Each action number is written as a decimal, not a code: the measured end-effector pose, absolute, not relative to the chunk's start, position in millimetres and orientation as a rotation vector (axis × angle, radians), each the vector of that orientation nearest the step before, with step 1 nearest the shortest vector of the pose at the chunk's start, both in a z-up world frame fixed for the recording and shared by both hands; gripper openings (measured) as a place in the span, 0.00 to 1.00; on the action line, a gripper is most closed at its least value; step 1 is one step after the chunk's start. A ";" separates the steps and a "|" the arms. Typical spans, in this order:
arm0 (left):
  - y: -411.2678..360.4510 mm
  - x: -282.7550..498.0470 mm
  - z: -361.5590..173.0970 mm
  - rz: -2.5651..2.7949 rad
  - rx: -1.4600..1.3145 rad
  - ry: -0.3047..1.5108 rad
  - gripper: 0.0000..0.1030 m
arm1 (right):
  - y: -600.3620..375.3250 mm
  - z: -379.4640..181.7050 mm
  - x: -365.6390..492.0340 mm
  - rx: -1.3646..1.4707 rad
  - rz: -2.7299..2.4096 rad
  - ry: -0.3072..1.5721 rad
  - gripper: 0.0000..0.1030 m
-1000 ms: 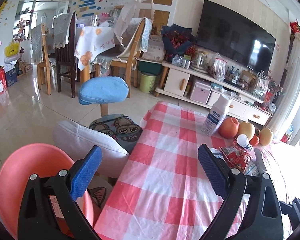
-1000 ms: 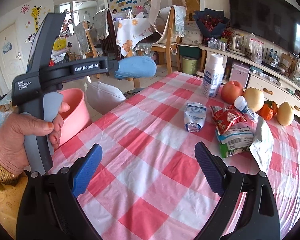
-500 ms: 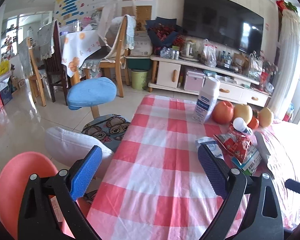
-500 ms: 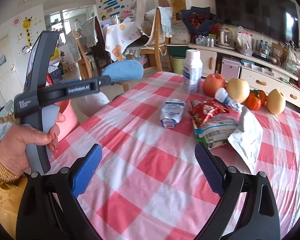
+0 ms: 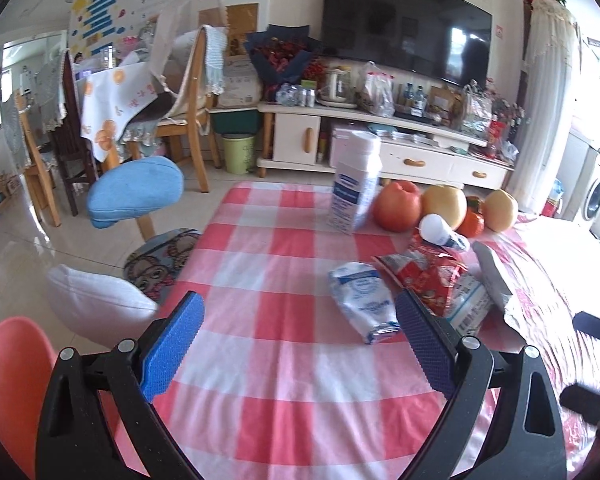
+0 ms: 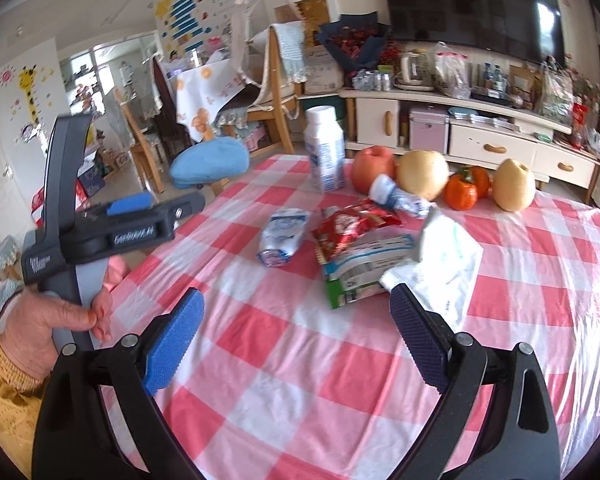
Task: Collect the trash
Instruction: 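Move both tools back to the table above the remaining wrappers, then grasp the red Teh Tarik sachet with the left tool while the right tool grasps the white wipe pack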
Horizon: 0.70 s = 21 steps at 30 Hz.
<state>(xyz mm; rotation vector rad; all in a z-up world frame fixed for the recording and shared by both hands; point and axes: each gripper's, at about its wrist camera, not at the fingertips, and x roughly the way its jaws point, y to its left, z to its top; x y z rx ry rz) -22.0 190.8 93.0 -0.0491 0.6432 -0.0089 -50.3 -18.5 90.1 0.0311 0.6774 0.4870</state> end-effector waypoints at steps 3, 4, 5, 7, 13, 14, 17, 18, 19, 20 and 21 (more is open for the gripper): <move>175.4 -15.1 87.8 -0.050 -0.042 0.660 0.93 | -39.9 95.1 -43.5 0.066 0.441 0.666 0.92; 171.6 -13.2 87.3 -0.061 -0.043 0.662 0.93 | -46.5 96.5 -41.4 0.079 0.430 0.662 0.92; 165.8 -10.1 86.9 -0.078 -0.049 0.663 0.93 | -53.6 97.3 -39.3 0.093 0.417 0.657 0.92; 156.9 -3.6 86.1 -0.103 -0.066 0.665 0.93 | -69.5 98.2 -33.6 0.116 0.382 0.652 0.92; 121.1 31.0 78.6 -0.171 -0.136 0.701 0.93 | -115.8 93.0 -16.1 0.185 0.288 0.673 0.92; 112.1 39.8 78.3 -0.180 -0.123 0.702 0.93 | -122.2 92.0 -13.4 0.196 0.277 0.678 0.92; 93.9 68.8 75.4 -0.204 -0.139 0.727 0.93 | -142.5 90.0 -7.4 0.241 0.255 0.690 0.92; 90.3 78.2 73.7 -0.207 -0.158 0.742 0.93 | -148.6 90.1 -6.7 0.254 0.249 0.690 0.92; 85.0 90.4 71.9 -0.208 -0.179 0.757 0.93 | -153.1 90.1 -6.9 0.264 0.244 0.688 0.92; 81.5 100.2 70.3 -0.204 -0.193 0.767 0.93 | -159.0 90.3 -6.6 0.280 0.240 0.686 0.92; 79.3 106.8 68.5 -0.199 -0.201 0.775 0.93 | -163.9 89.6 -5.7 0.295 0.239 0.685 0.92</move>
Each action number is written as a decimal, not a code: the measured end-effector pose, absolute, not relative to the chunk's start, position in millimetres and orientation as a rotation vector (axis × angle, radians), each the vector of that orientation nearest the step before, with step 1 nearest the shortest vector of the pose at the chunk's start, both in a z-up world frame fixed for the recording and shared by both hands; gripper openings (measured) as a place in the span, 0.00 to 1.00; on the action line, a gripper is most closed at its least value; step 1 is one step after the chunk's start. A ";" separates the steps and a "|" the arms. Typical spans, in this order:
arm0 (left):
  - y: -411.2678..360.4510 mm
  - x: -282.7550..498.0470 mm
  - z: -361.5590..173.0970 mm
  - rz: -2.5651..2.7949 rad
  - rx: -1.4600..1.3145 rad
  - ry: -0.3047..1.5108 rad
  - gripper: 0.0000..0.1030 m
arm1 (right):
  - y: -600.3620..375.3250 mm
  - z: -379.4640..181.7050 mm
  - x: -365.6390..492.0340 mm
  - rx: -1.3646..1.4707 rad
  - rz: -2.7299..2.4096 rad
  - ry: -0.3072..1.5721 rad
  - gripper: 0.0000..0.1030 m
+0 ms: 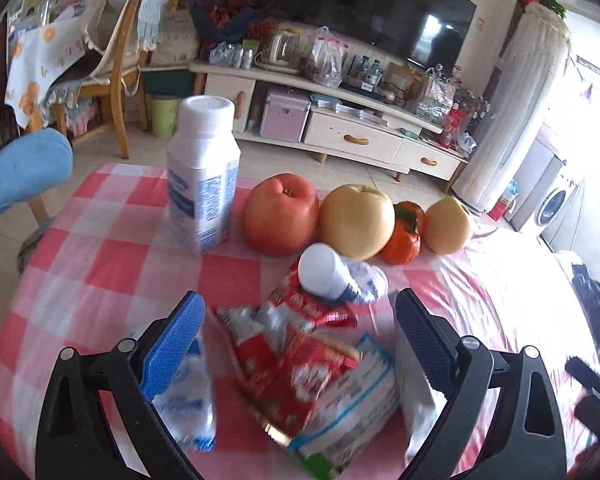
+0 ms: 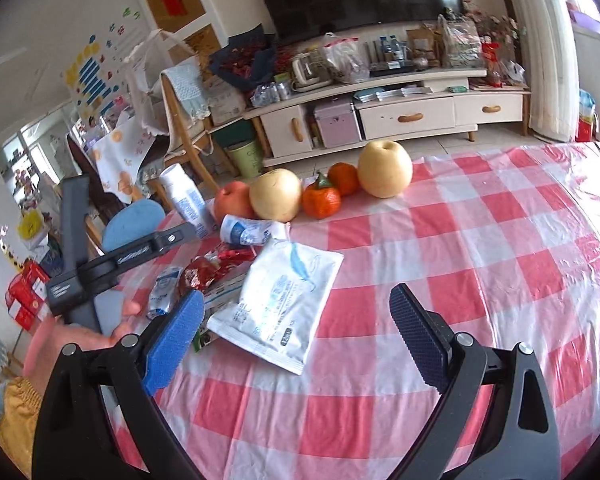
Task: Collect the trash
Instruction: 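Grasp the red Teh Tarik sachet with the left tool while the right tool grasps the white wipe pack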
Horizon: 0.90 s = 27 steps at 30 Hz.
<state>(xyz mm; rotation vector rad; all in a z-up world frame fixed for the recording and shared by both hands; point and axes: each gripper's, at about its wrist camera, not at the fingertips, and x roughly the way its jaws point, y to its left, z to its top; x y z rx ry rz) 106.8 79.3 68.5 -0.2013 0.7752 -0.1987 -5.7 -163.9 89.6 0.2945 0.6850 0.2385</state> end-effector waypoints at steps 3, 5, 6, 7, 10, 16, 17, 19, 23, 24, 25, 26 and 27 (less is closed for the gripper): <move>69.0 134.6 63.6 -0.186 -0.211 0.807 0.93 | -174.4 88.5 -3.8 0.334 0.249 0.685 0.92; 64.3 148.7 59.3 -0.180 -0.204 0.828 0.93 | -177.0 87.2 -2.8 0.343 0.255 0.692 0.92; 61.3 155.6 57.0 -0.177 -0.198 0.841 0.93 | -176.9 87.3 -2.4 0.343 0.258 0.694 0.92; 58.4 162.7 53.0 -0.171 -0.191 0.858 0.93 | -177.0 86.9 -1.7 0.345 0.263 0.696 0.92; 54.7 178.4 40.6 -0.166 -0.185 0.911 0.92 | -177.9 87.1 -2.4 0.352 0.276 0.697 0.92; 56.9 189.7 16.3 -0.165 -0.222 1.015 0.74 | -182.1 86.9 -1.3 0.360 0.272 0.700 0.92; 58.1 188.3 14.7 -0.170 -0.240 1.020 0.72 | -183.1 86.6 -1.2 0.365 0.269 0.701 0.92; 57.1 182.1 12.5 -0.175 -0.236 1.020 0.72 | -185.4 86.5 -0.9 0.373 0.267 0.701 0.92; 46.4 165.1 11.5 -0.187 -0.185 1.022 0.72 | -186.8 87.0 -0.8 0.369 0.261 0.700 0.92; 43.9 161.3 11.6 -0.190 -0.177 1.021 0.72 | -186.9 86.9 -0.6 0.367 0.259 0.700 0.92; 41.5 155.3 11.9 -0.194 -0.170 1.022 0.72 | -187.0 86.7 -0.3 0.365 0.257 0.701 0.92; 40.0 150.3 12.2 -0.199 -0.165 1.023 0.72 | -187.1 86.3 0.1 0.362 0.255 0.704 0.92; 37.1 143.6 12.1 -0.205 -0.155 1.024 0.72 | -187.1 86.0 0.2 0.360 0.253 0.705 0.92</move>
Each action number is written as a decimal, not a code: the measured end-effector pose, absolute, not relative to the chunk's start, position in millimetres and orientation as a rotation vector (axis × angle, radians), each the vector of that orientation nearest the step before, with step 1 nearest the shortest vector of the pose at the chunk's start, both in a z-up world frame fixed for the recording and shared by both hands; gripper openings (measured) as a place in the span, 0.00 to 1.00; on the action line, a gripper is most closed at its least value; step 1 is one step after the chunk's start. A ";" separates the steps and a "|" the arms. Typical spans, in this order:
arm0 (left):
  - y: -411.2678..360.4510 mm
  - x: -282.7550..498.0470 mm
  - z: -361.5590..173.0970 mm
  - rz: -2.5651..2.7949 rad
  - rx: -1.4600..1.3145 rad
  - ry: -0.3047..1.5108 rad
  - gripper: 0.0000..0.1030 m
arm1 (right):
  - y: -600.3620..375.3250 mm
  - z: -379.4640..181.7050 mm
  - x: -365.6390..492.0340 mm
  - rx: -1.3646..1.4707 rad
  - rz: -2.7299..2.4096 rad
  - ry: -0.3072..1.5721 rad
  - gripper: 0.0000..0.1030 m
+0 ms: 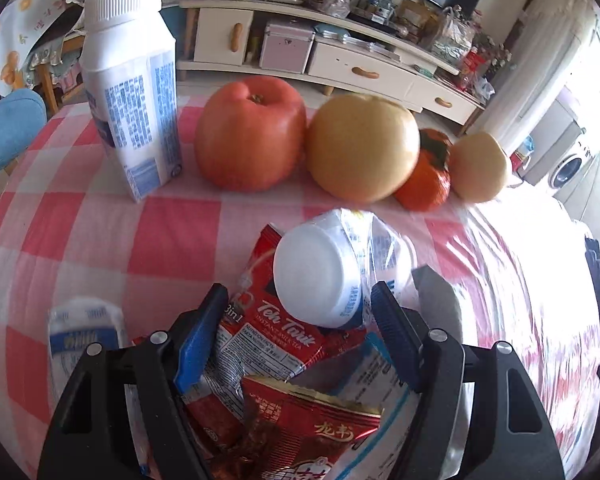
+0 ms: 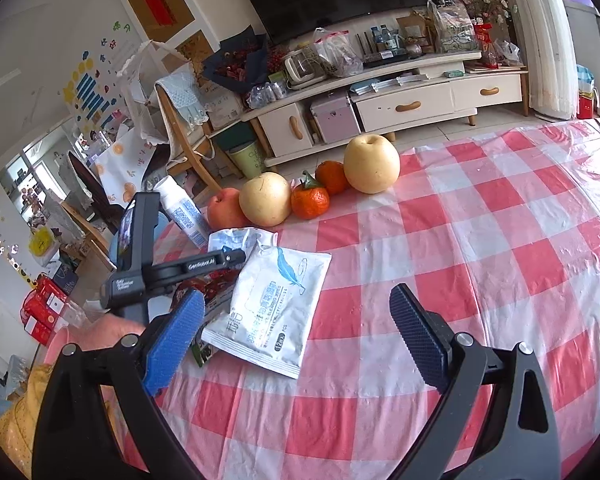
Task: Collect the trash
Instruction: 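Grasp the red Teh Tarik sachet with the left tool while the right tool grasps the white wipe pack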
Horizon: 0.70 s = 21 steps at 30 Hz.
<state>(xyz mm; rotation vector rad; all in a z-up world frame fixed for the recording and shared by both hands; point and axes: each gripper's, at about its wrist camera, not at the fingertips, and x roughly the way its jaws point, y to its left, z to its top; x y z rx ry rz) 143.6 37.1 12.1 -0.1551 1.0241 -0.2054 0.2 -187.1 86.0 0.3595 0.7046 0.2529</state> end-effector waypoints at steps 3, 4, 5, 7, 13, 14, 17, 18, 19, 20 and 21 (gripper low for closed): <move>30.8 125.8 13.4 -0.228 -0.134 1.031 0.71 | -187.4 86.0 0.8 0.346 0.249 0.708 0.92; 26.9 117.5 13.2 -0.238 -0.120 1.033 0.71 | -187.5 86.1 1.3 0.340 0.246 0.710 0.92; 23.6 110.5 13.1 -0.246 -0.104 1.035 0.71 | -187.7 85.5 1.6 0.331 0.241 0.714 0.92; 15.3 92.3 11.9 -0.274 -0.068 1.040 0.71 | -187.5 83.8 3.3 0.317 0.232 0.725 0.92; 9.3 44.1 13.4 -0.349 -0.055 1.053 0.71 | -185.9 68.5 12.0 0.263 0.209 0.822 0.92; 9.3 37.7 14.1 -0.359 -0.054 1.057 0.71 | -185.4 64.6 13.9 0.257 0.208 0.843 0.92; 15.2 23.9 17.0 -0.373 -0.056 1.059 0.71 | -181.7 52.7 18.7 0.245 0.222 0.899 0.92; 16.8 24.0 19.0 -0.375 -0.052 1.055 0.71 | -179.2 49.0 20.0 0.235 0.228 0.918 0.92; 18.9 21.7 22.5 -0.378 -0.039 1.046 0.71 | -175.4 44.7 21.5 0.219 0.231 0.936 0.92; 20.1 19.5 24.7 -0.383 -0.022 1.039 0.71 | -172.7 41.9 22.6 0.206 0.229 0.946 0.92; 20.3 17.7 25.9 -0.386 0.003 1.038 0.71 | -170.0 39.5 24.0 0.194 0.228 0.952 0.92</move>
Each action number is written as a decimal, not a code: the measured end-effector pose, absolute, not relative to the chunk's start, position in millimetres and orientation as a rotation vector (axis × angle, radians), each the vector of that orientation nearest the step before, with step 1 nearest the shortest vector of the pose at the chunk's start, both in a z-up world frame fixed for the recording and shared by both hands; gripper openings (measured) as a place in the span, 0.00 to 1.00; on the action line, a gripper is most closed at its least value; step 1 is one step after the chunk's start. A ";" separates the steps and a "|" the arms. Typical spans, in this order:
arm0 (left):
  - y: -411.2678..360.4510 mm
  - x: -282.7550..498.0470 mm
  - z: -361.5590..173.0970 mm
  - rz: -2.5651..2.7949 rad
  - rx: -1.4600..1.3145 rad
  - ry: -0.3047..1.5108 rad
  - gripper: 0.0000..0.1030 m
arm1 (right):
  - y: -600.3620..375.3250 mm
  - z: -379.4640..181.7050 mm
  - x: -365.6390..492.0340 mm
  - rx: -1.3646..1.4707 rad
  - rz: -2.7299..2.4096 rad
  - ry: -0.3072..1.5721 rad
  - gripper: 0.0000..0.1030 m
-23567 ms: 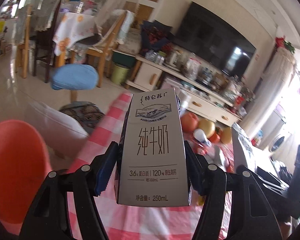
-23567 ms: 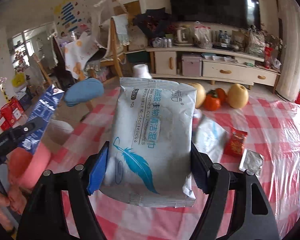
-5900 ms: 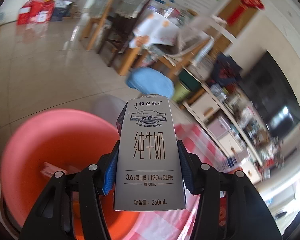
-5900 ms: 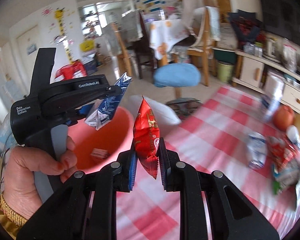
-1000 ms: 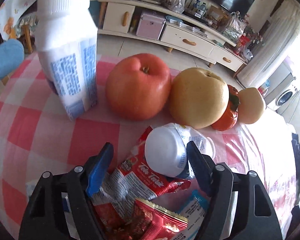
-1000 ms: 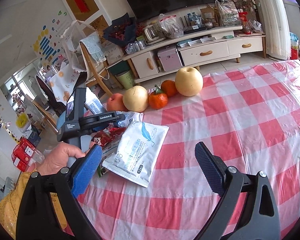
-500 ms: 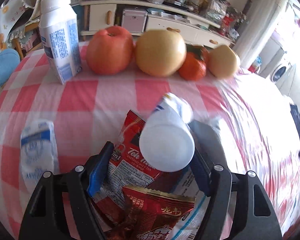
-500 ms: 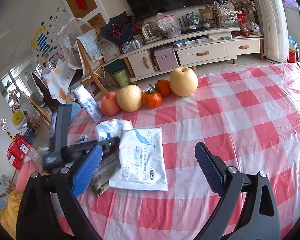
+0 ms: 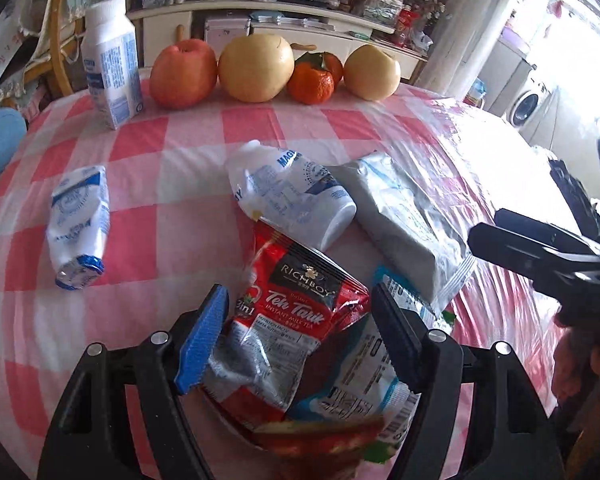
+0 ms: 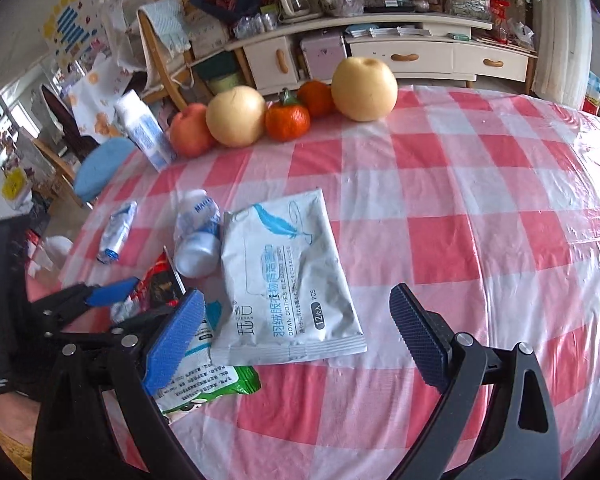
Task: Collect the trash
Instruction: 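Grasp the red Teh Tarik sachet with the left tool while the right tool grasps the white wipe pack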
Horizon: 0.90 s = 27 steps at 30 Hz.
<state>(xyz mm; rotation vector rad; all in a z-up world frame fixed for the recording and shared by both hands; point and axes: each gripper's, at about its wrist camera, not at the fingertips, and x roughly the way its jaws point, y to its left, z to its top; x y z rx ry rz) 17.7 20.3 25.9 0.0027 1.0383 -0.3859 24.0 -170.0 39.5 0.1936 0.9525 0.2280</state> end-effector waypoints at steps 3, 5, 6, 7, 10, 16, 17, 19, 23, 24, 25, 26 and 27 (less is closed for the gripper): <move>20.9 13.0 23.7 -0.369 0.092 1.041 0.72 | -165.0 33.1 29.6 0.173 0.223 0.967 0.92; 19.7 11.3 19.9 -0.380 0.130 1.042 0.75 | -163.6 29.2 34.4 0.159 0.211 0.973 0.92; 19.1 10.8 19.1 -0.386 0.143 1.039 0.76 | -162.6 26.5 36.8 0.149 0.204 0.978 0.92; 18.8 10.9 17.9 -0.395 0.149 1.036 0.76 | -161.6 24.5 39.5 0.142 0.201 0.982 0.91; 21.0 12.6 12.0 -0.425 0.139 1.048 0.77 | -158.3 17.0 45.1 0.134 0.202 0.994 0.92; 17.8 11.7 9.9 -0.443 0.188 1.006 0.77 | -152.3 8.4 53.4 0.145 0.232 0.995 0.92; 16.9 11.0 9.4 -0.438 0.189 0.999 0.74 | -149.9 6.6 54.4 0.137 0.233 1.003 0.92; 16.4 8.4 9.4 -0.417 0.204 0.981 0.66 | -143.7 4.0 54.6 0.100 0.232 1.006 0.92; 22.1 10.6 10.4 -0.383 0.180 0.963 0.47 | -130.8 1.4 54.1 0.026 0.233 1.003 0.92; 25.8 11.7 11.5 -0.380 0.152 0.966 0.47 | -129.8 0.9 54.2 0.016 0.229 1.001 0.92; 27.4 11.6 11.8 -0.374 0.138 0.966 0.46 | -129.1 0.3 54.4 0.008 0.225 0.998 0.92; 27.6 11.3 11.4 -0.368 0.136 0.964 0.45 | -129.1 -0.5 54.4 0.003 0.223 0.996 0.92; 27.7 10.5 11.2 -0.360 0.135 0.963 0.45 | -129.0 -0.8 54.2 0.000 0.219 0.992 0.91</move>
